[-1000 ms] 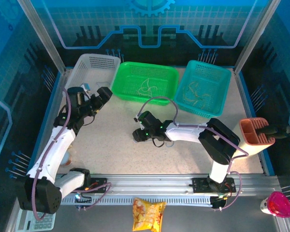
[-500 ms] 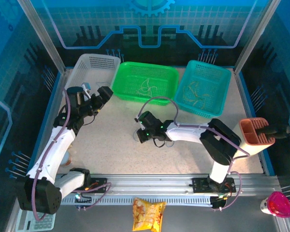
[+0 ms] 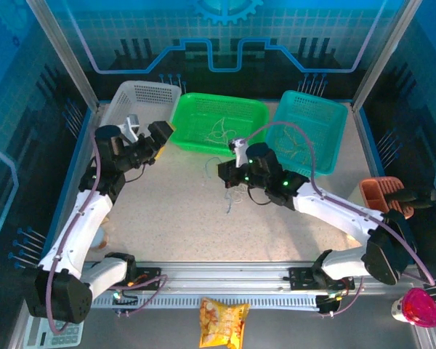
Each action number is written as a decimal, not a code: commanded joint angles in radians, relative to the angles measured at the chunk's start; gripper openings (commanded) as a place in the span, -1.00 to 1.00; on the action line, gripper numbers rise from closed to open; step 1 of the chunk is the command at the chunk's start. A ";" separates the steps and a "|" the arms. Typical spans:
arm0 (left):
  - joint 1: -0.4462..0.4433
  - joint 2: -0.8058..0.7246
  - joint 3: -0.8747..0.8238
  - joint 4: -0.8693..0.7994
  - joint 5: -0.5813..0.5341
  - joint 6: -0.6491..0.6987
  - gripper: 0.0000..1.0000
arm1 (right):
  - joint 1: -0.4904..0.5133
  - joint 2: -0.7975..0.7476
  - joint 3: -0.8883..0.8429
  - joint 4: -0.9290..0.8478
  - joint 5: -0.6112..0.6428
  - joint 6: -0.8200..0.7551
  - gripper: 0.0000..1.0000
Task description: Untangle the cables
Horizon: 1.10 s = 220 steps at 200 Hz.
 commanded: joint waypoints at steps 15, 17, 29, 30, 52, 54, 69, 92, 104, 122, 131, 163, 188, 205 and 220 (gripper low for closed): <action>-0.071 -0.017 -0.001 0.109 0.093 -0.008 0.97 | -0.049 -0.075 -0.021 0.059 -0.100 0.064 -1.00; -0.078 -0.017 -0.004 0.115 0.095 -0.009 0.97 | -0.050 -0.077 -0.021 0.062 -0.105 0.066 -1.00; -0.115 -0.008 -0.013 0.148 0.101 -0.010 0.91 | -0.067 -0.090 -0.026 0.082 -0.130 0.086 -1.00; -0.117 -0.007 -0.014 0.150 0.101 -0.010 0.91 | -0.069 -0.091 -0.028 0.084 -0.132 0.088 -1.00; -0.189 0.017 -0.014 0.183 0.100 -0.003 0.79 | -0.086 -0.108 -0.032 0.115 -0.167 0.116 -1.00; -0.195 0.019 -0.015 0.186 0.100 -0.002 0.78 | -0.088 -0.108 -0.031 0.116 -0.168 0.118 -1.00; -0.232 0.034 -0.016 0.209 0.095 0.001 0.68 | -0.092 -0.114 -0.029 0.123 -0.178 0.125 -1.00; -0.266 0.052 -0.016 0.236 0.089 0.001 0.52 | -0.099 -0.126 -0.028 0.135 -0.196 0.137 -1.00; -0.277 0.061 -0.017 0.244 0.085 0.002 0.45 | -0.104 -0.131 -0.027 0.143 -0.205 0.145 -1.00; -0.291 0.075 -0.016 0.250 0.084 0.005 0.38 | -0.109 -0.136 -0.027 0.152 -0.217 0.154 -1.00; -0.299 0.081 -0.018 0.252 0.083 0.006 0.35 | -0.110 -0.138 -0.028 0.156 -0.221 0.158 -1.00; -0.326 0.095 -0.027 0.274 0.082 0.001 0.27 | -0.116 -0.138 -0.032 0.169 -0.233 0.171 -1.00; -0.347 0.102 -0.030 0.288 0.082 0.000 0.20 | -0.115 -0.135 -0.036 0.178 -0.232 0.176 -1.00; -0.357 0.105 -0.030 0.290 0.077 0.004 0.14 | -0.117 -0.133 -0.040 0.183 -0.234 0.179 -1.00; -0.362 0.110 -0.030 0.291 0.076 0.007 0.04 | -0.116 -0.133 -0.043 0.189 -0.237 0.183 -1.00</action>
